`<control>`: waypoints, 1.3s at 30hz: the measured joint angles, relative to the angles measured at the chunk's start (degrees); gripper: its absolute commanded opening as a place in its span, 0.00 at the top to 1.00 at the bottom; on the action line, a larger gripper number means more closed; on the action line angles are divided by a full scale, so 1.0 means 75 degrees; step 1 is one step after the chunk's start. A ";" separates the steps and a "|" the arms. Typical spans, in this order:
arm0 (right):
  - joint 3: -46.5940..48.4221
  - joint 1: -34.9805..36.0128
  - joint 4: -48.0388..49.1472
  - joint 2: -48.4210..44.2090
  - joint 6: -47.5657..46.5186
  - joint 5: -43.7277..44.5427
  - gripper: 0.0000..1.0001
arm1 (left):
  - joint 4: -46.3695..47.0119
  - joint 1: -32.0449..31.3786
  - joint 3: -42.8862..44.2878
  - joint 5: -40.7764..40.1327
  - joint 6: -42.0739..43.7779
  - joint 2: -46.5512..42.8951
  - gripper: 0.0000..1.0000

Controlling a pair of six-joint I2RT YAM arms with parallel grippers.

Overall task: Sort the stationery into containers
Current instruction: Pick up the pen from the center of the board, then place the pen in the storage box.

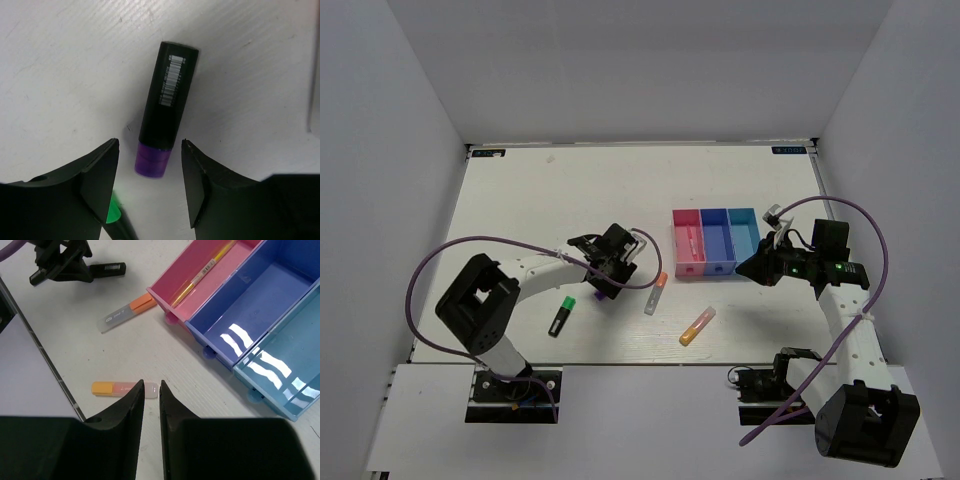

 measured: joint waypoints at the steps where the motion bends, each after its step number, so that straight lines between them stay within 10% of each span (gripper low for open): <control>1: 0.0000 0.0000 -0.0003 0.0003 -0.0035 -0.0032 0.78 | 0.0020 0.0050 0.0041 0.0041 0.0041 0.0082 0.36; 11: 0.0000 0.0000 -0.0012 0.0020 -0.0157 -0.0131 0.77 | 0.0291 0.0487 0.0504 0.0778 0.0408 0.0807 0.49; 15: 0.0000 0.0000 -0.0017 0.0020 -0.0210 -0.0140 0.77 | 0.0425 0.0516 0.0577 0.0968 0.0478 0.0909 0.88; 18: 0.0000 0.0000 -0.0035 0.0020 -0.0224 -0.0143 0.75 | 0.0458 0.0522 0.0583 0.1011 0.0460 0.0915 0.96; 19: 0.0000 0.0000 -0.0047 0.0020 -0.0227 -0.0140 0.68 | 0.0440 0.0522 0.0592 0.1017 0.0452 0.0915 0.98; 20: 0.0000 0.0000 -0.0055 0.0020 -0.0227 -0.0143 0.21 | 0.0411 0.0522 0.0603 0.1017 0.0405 0.0915 1.00; 21: 0.0000 0.0000 -0.0082 0.0020 -0.0172 -0.0143 0.09 | 0.0370 0.0522 0.0627 0.1014 0.0344 0.0901 1.00; 25: -0.0006 0.0000 -0.0026 -0.0029 -0.0029 -0.0082 0.09 | 0.0041 0.0522 0.0781 0.1040 -0.0102 0.0659 1.00; 26: -0.0055 0.0000 0.0087 -0.0099 0.0055 -0.0015 0.11 | -0.0038 0.0522 0.0871 0.1090 -0.0262 0.0527 1.00; 28: -0.0219 0.0000 0.0274 -0.0326 0.0198 0.0198 0.85 | -0.0073 0.0522 0.1186 0.1282 -0.0656 0.0227 1.00; 29: -0.0262 0.0000 0.0306 -0.0408 0.0265 0.0289 1.00 | -0.0012 0.0513 0.1428 0.1445 -0.0898 0.0102 1.00; 39: -0.0286 0.0000 0.0755 -0.0472 0.1294 0.2025 1.00 | 0.2323 0.0137 0.3710 0.2798 -0.3678 0.1005 1.00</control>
